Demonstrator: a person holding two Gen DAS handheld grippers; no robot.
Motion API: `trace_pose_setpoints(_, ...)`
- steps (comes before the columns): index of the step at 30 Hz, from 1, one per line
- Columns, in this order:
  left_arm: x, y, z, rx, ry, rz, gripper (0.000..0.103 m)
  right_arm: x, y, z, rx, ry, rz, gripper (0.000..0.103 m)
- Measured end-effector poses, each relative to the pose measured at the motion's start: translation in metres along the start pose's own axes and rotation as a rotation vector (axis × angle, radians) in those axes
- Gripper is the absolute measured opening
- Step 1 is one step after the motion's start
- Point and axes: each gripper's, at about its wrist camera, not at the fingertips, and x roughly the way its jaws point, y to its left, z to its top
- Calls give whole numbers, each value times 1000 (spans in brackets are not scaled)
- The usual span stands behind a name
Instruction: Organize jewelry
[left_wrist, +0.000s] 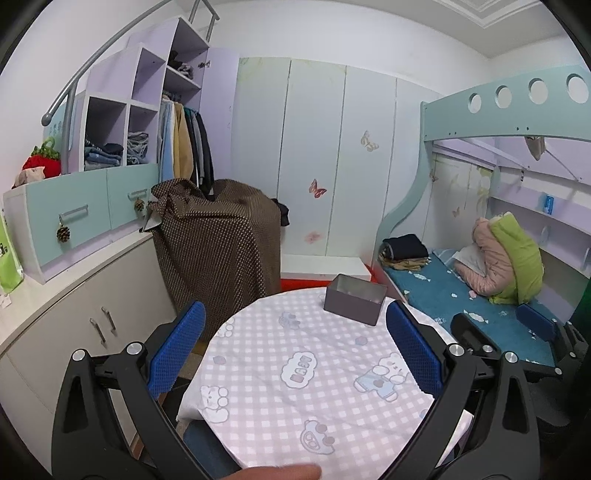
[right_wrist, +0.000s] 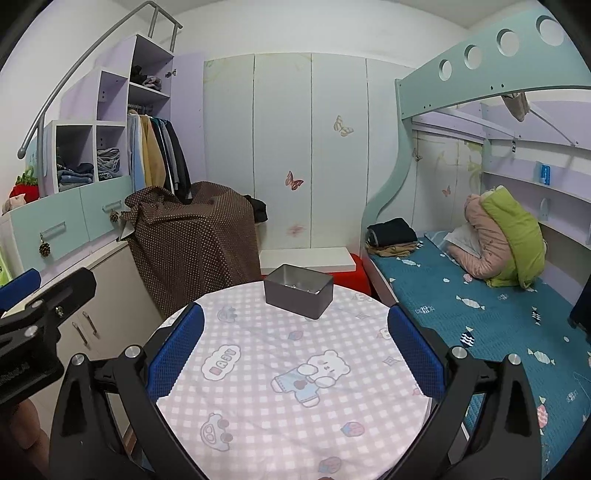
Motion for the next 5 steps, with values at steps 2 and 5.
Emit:
trace_pose_setpoints(2, 1, 0, -1, -1, 5, 3, 98, 0, 0, -1, -3, -1, -3, 96)
trace_pose_setpoints(5, 1, 0, -2, 0, 2, 8, 98, 0, 0, 0, -2, 1, -1, 96)
